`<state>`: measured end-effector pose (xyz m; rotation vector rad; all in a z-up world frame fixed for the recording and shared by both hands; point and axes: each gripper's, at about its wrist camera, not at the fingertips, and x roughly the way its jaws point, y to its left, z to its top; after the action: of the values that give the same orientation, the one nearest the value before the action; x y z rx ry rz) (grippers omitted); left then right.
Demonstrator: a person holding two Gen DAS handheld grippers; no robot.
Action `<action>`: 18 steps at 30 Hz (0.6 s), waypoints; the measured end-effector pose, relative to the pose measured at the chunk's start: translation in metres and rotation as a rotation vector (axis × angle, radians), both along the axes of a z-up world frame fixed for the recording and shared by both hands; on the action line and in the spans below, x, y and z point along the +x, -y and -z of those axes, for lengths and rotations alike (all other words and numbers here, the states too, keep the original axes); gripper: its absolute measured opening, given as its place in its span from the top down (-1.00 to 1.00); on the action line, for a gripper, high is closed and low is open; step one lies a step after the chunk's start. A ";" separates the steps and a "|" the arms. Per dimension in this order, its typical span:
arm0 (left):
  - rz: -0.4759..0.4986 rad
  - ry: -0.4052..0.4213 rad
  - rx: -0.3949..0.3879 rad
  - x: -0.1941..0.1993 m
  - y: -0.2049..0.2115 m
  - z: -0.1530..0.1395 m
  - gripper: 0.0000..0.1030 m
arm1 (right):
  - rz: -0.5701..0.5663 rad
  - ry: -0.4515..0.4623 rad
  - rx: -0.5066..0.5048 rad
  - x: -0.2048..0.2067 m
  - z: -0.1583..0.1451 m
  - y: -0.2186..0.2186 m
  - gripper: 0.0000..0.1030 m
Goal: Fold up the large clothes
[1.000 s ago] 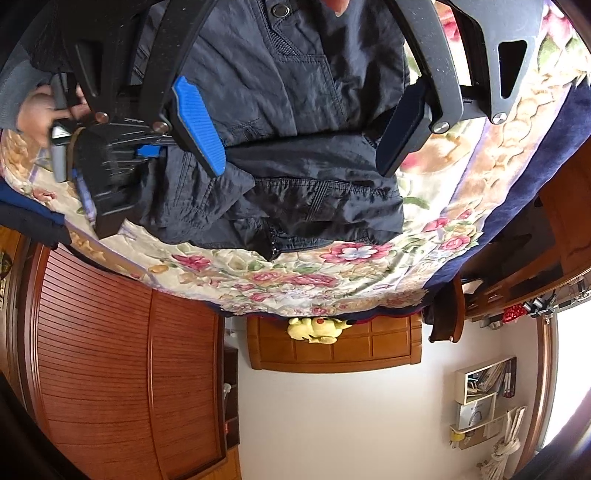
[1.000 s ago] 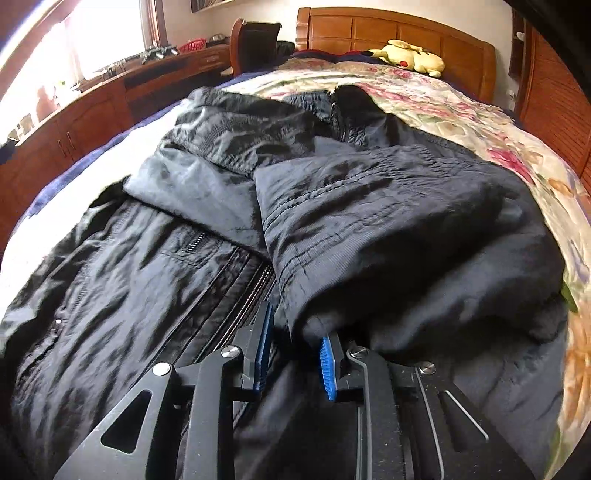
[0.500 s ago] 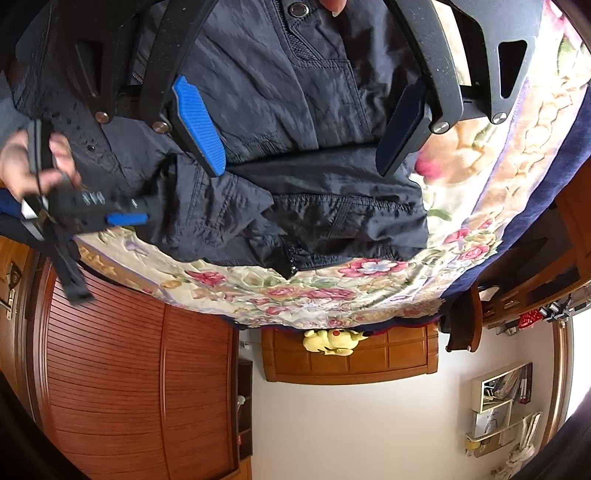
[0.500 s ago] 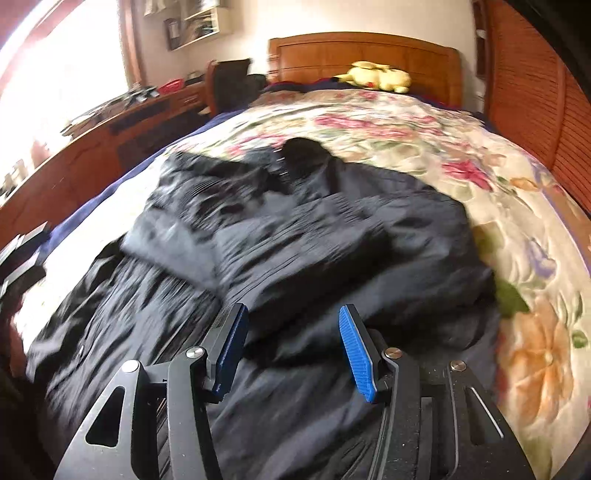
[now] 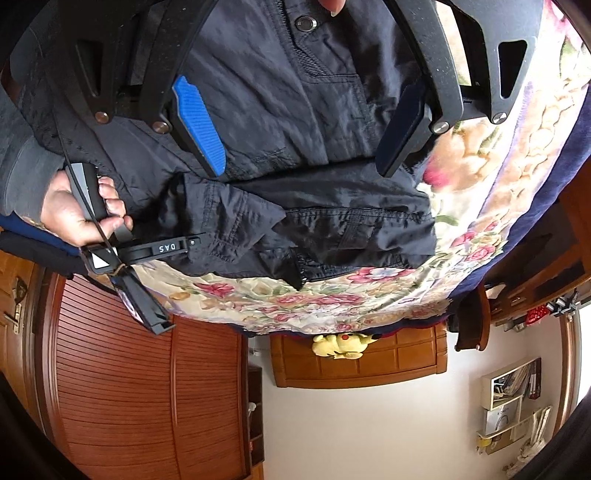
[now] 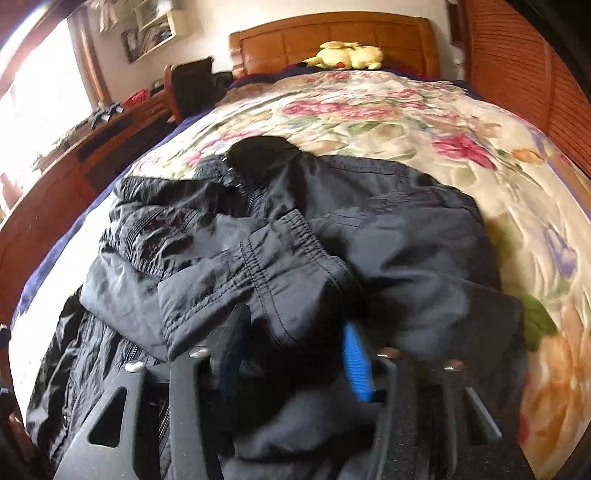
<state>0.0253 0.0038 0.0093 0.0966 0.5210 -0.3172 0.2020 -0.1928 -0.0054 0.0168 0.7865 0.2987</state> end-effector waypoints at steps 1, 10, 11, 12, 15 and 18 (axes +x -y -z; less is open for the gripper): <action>-0.008 0.003 0.001 0.000 -0.003 -0.001 -0.64 | -0.016 0.004 -0.019 0.001 -0.001 -0.008 0.51; -0.077 0.023 -0.004 0.000 -0.030 -0.007 -0.64 | -0.157 0.153 -0.010 -0.002 -0.052 -0.066 0.73; -0.084 0.026 -0.003 0.000 -0.032 -0.008 -0.64 | -0.168 0.164 -0.011 -0.004 -0.058 -0.073 0.73; -0.093 0.030 -0.003 0.000 -0.036 -0.009 -0.64 | -0.183 0.174 -0.009 -0.006 -0.063 -0.081 0.74; -0.118 0.038 -0.010 -0.001 -0.049 -0.012 -0.64 | -0.229 0.196 -0.001 -0.014 -0.075 -0.105 0.74; -0.139 0.037 -0.025 -0.001 -0.061 -0.014 -0.64 | -0.292 0.187 0.020 -0.027 -0.074 -0.123 0.74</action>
<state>0.0239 0.0652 0.0229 0.0421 0.4840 -0.1858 0.1748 -0.0699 0.0688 -0.1068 0.5996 0.5762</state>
